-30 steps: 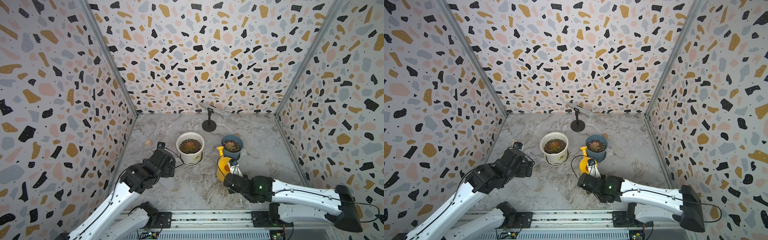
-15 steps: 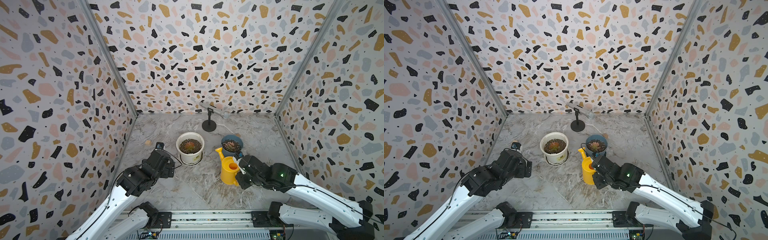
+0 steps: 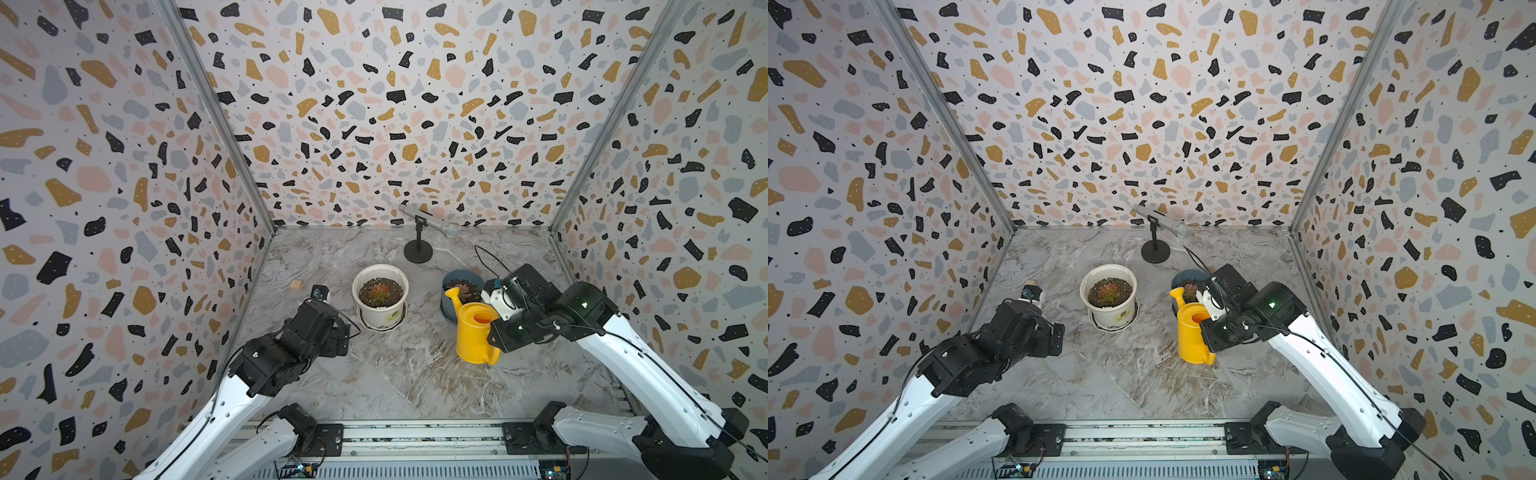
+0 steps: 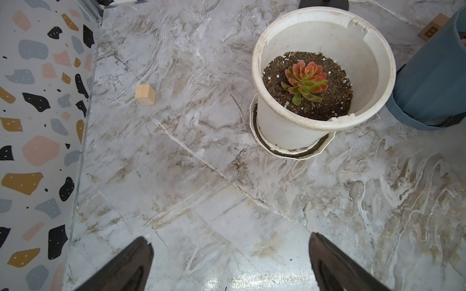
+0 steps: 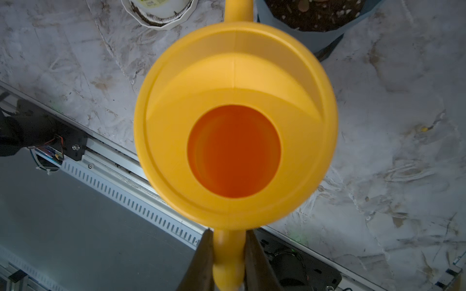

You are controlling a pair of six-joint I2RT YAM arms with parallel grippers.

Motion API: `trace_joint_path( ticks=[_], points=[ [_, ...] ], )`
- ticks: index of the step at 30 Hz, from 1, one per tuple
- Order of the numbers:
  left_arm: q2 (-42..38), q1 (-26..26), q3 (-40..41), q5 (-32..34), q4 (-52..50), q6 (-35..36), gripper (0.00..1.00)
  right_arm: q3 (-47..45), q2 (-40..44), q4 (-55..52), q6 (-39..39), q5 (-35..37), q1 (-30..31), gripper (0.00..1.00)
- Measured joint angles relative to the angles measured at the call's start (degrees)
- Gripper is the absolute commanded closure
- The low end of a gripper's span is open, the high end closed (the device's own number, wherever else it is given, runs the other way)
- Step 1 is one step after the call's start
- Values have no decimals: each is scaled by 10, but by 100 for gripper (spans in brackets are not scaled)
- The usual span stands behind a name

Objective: Water the succulent around the soil edge
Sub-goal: Water the soil of the potted plant with water.

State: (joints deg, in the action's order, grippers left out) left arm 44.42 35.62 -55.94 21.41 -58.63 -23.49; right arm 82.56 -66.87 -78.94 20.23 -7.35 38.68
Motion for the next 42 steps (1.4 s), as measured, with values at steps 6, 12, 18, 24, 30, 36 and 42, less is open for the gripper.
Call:
trace_joint_path(
  ticks=[6, 12, 18, 24, 30, 36, 42],
  points=[
    [0, 0, 0, -6, 0, 2, 0, 42, -49, -46, -29, -6, -41, 100],
    [0, 0, 1, -15, 1, 3, 0, 90, -127, -81, -38, -6, -64, 100],
    [0, 0, 1, -20, 3, 4, 0, 137, -172, -86, -38, -17, -77, 100],
    [0, 0, 1, -26, 4, 4, 0, 171, -200, -92, -36, -26, -84, 100],
    [0, 0, 1, -30, 4, 4, 0, 179, -223, -95, -36, -43, -87, 100],
    [0, 0, 1, -34, 5, 4, 0, 180, -234, -95, -36, -56, -87, 100],
    [0, 0, 2, -40, 5, 7, 0, 180, -234, -95, -36, -60, -87, 100]
  ],
)
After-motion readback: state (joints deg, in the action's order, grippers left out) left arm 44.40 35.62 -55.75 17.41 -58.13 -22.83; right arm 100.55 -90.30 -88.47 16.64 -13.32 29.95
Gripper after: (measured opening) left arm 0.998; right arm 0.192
